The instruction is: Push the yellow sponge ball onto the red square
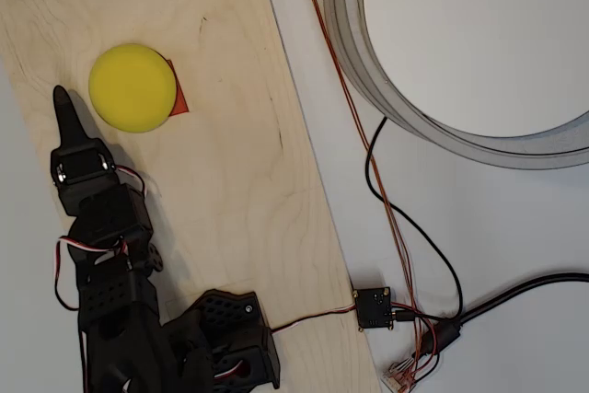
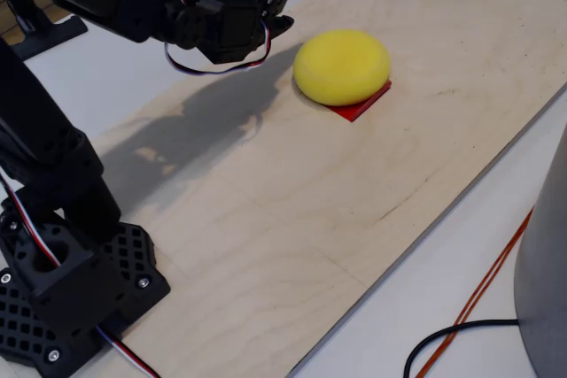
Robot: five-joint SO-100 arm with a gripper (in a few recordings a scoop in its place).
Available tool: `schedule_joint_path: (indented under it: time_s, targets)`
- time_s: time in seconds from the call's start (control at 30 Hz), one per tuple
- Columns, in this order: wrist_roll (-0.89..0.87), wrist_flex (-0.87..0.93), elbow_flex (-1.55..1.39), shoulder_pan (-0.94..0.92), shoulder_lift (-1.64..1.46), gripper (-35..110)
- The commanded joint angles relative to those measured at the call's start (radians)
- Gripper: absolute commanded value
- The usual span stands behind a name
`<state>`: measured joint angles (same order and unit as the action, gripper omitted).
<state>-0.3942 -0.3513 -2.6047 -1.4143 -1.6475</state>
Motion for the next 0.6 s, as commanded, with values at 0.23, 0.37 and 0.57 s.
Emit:
schedule_joint_path:
  time_s: [0.23,0.37,0.57]
  targets:
    - [-0.037,-0.02,0.094,-0.046,0.086,16]
    - [-0.038,-0.02,0.126,-0.058,0.123,16]
    - [-0.035,-0.021,0.16,-0.08,0.16,16]
